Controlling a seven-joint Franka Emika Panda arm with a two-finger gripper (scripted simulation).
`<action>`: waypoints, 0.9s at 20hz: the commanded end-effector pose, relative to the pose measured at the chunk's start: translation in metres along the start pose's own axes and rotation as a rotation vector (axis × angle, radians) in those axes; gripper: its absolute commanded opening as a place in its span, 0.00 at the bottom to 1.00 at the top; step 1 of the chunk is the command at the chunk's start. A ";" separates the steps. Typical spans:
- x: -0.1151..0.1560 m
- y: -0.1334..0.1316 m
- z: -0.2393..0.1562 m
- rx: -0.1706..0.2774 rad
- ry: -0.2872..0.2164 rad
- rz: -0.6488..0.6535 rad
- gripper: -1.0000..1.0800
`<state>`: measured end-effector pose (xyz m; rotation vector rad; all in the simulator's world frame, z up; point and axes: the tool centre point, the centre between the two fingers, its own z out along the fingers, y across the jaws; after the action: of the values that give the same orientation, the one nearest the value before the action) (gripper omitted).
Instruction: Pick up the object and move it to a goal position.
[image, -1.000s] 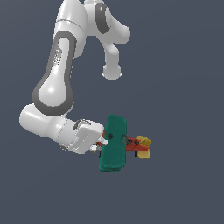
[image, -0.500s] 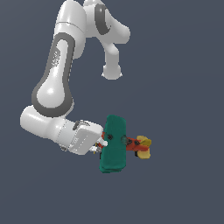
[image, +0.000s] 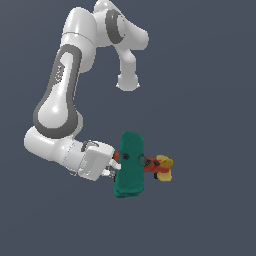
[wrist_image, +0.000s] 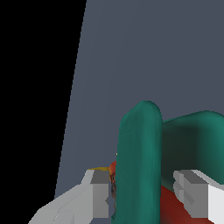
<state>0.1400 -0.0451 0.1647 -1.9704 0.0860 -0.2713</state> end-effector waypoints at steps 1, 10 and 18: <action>0.003 0.005 -0.002 0.023 0.017 -0.003 0.62; 0.012 0.017 -0.009 0.086 0.071 -0.016 0.62; 0.013 0.017 -0.002 0.113 0.080 -0.015 0.62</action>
<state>0.1526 -0.0604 0.1522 -1.8554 0.1065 -0.3599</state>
